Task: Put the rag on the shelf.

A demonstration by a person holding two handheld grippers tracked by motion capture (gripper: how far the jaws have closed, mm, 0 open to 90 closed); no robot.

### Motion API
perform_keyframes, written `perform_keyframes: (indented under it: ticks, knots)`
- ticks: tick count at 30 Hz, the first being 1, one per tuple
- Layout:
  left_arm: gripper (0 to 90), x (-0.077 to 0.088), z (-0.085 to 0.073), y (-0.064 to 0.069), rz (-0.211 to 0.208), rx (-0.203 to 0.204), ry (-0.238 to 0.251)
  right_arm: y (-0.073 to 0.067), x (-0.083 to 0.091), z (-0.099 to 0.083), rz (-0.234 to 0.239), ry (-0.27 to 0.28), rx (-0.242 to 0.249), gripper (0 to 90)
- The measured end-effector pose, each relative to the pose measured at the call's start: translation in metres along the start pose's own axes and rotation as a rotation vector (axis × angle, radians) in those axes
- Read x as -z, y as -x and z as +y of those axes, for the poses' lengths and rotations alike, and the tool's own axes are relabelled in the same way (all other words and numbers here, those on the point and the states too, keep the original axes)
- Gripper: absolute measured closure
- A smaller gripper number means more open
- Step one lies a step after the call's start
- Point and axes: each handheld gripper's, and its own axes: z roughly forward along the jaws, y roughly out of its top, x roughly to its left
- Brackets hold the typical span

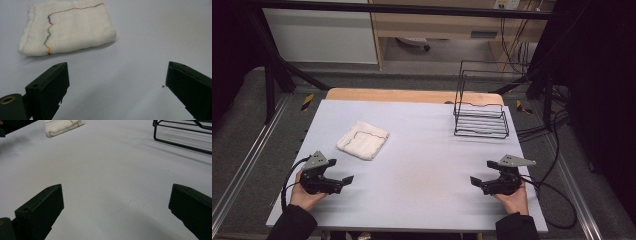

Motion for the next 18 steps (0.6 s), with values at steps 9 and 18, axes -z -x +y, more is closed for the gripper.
perform_keyframes:
  ticks: [9,18]
  knots:
    - [5.5,-0.0006,0.0036,0.0025,0.003,0.015,0.003,-0.0004,0.0002,-0.0006,-0.002,0.000,0.003,0.6]
    - [5.5,-0.0022,0.0096,0.0072,0.007,0.018,-0.007,-0.0013,-0.0006,-0.0009,-0.010,-0.006,0.000,0.5]
